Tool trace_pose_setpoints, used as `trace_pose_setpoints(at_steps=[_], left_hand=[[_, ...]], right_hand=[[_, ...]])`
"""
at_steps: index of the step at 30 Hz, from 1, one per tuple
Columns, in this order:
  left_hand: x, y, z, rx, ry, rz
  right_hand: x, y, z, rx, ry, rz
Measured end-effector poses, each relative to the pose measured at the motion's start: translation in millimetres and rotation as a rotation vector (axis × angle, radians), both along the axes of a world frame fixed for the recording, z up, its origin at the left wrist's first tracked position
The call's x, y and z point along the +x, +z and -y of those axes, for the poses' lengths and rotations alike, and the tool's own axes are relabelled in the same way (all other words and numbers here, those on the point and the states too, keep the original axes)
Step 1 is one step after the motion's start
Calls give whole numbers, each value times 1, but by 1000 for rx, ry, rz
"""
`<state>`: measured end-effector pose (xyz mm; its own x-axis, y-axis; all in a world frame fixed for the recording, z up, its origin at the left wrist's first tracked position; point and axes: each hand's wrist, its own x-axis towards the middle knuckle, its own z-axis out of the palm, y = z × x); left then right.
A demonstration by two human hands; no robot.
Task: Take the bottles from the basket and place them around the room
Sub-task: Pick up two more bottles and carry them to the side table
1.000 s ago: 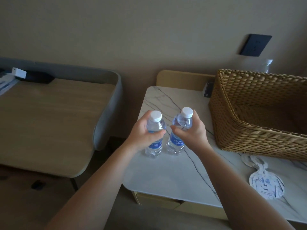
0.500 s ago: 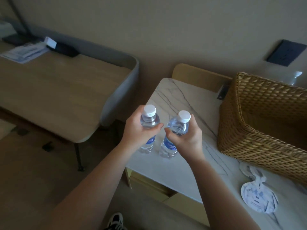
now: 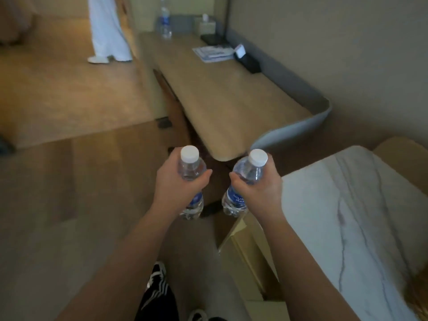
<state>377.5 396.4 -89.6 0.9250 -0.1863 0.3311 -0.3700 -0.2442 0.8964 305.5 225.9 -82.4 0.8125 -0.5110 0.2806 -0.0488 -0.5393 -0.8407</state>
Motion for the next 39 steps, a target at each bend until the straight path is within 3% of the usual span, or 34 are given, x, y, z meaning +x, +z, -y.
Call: trace_pose_setpoints(at_steps=[16, 29, 39], left_hand=[[21, -37, -305, -31, 1005, -197], [29, -17, -525, -69, 1448, -204], [77, -38, -682, -81, 1688, -220]], right_hand=[[179, -24, -313, 108, 780, -26], [245, -12, -580, 116, 1151, -51], [328, -39, -769, 121, 1316, -61]])
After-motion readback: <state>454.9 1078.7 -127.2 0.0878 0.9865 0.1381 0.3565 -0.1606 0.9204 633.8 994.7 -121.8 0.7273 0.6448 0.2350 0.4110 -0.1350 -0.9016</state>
